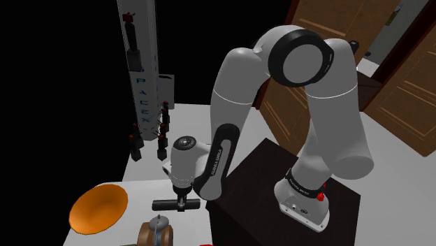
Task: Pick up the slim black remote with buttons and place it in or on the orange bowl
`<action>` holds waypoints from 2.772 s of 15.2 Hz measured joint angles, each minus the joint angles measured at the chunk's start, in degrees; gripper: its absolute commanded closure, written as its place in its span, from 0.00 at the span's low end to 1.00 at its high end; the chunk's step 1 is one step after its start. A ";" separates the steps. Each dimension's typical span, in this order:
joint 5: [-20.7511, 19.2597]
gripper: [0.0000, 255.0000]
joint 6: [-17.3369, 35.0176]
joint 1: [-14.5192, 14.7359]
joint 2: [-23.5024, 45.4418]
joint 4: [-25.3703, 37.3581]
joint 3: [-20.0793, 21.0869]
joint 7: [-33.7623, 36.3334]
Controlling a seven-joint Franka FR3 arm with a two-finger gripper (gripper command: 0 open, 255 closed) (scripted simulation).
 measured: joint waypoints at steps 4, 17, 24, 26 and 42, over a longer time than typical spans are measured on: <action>0.20 1.00 -1.32 -0.34 -1.76 -0.72 0.72 -0.06; 2.70 1.00 -9.44 -3.76 -13.59 -4.53 4.87 -1.29; 5.33 1.00 -14.89 -5.45 -20.33 -5.73 7.27 -2.66; 6.20 1.00 -16.53 -5.93 -22.22 -5.94 7.80 -3.29; 0.29 1.00 -31.07 -0.64 -7.41 23.29 5.81 3.90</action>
